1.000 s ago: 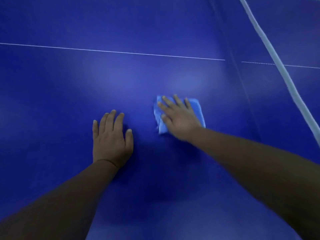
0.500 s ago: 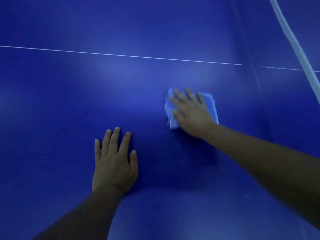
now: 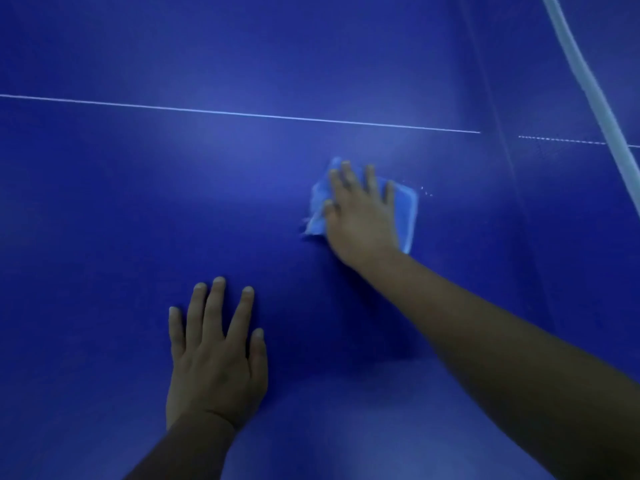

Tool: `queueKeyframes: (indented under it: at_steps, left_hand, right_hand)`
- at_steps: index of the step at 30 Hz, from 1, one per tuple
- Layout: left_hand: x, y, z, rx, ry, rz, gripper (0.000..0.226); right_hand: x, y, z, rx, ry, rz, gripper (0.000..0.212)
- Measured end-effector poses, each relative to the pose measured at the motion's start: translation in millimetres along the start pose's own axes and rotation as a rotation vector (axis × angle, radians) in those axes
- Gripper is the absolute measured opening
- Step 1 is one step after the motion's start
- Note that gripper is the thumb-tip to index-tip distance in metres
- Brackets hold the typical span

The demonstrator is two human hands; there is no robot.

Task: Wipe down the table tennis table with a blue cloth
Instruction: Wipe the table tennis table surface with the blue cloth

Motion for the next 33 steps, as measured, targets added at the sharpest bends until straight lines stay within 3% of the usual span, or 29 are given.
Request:
queueKeyframes:
  at_steps: [2, 5, 8, 12, 14, 19, 21, 23, 25, 27, 30, 33]
  left_hand:
    - [1.3, 0.4, 0.4, -0.013, 0.010, 0.005, 0.061]
    - [2.0, 0.5, -1.5, -0.013, 0.002, 0.010, 0.060]
    - [1.5, -0.1, -1.9, -0.009, 0.010, 0.009, 0.060]
    - [2.1, -0.9, 1.3, -0.001, 0.015, 0.009, 0.061]
    - [1.2, -0.1, 1.4, 0.010, 0.013, 0.012, 0.061]
    - [0.8, -0.9, 1.3, 0.010, 0.001, 0.005, 0.062]
    - [0.8, -0.8, 0.0, 0.022, -0.009, 0.011, 0.062]
    - [0.2, -0.9, -0.2, 0.022, -0.001, 0.016, 0.062]
    - [-0.1, -0.8, -0.1, 0.021, 0.015, 0.016, 0.063]
    - [0.2, -0.4, 0.7, 0.021, 0.025, 0.021, 0.063]
    - [0.7, -0.5, -0.4, 0.023, 0.023, 0.028, 0.063]
    - [-0.7, -1.5, 0.1, 0.007, 0.024, 0.011, 0.062]
  right_hand:
    - [51.0, -11.4, -10.9, 0.029, -0.044, 0.146, 0.056]
    - [67.4, -74.3, -16.2, 0.064, -0.073, 0.134, 0.054]
    - [-3.6, -112.3, -12.5, 0.036, 0.005, -0.079, 0.055]
    - [-143.0, -52.5, 17.7, -0.055, 0.012, -0.471, 0.053]
    - [-148.9, -26.3, 19.1, -0.073, -0.007, -0.573, 0.054]
    - [21.7, -64.6, -19.1, 0.015, -0.011, 0.070, 0.056]
    - [13.5, -104.4, -18.3, 0.063, -0.017, 0.062, 0.055]
    - [-44.9, -127.8, -8.0, 0.021, 0.036, -0.097, 0.054]
    - [-112.4, -108.2, 5.1, -0.038, 0.018, -0.288, 0.054]
    - [-139.4, -60.5, 11.0, -0.089, -0.010, -0.391, 0.055]
    - [-99.9, -33.0, -4.9, -0.043, -0.005, -0.150, 0.059]
    - [-99.9, -87.0, -4.4, 0.022, 0.031, 0.028, 0.059]
Point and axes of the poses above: each hand's wrist, its own y-axis away from the middle knuckle, its own z-axis out of the back of the hand, x = y × z, the point moved 9 cm from there along -y, towards the middle knuckle, and after that the axes turned 8 degrees about -x, right-handed, at the moved point
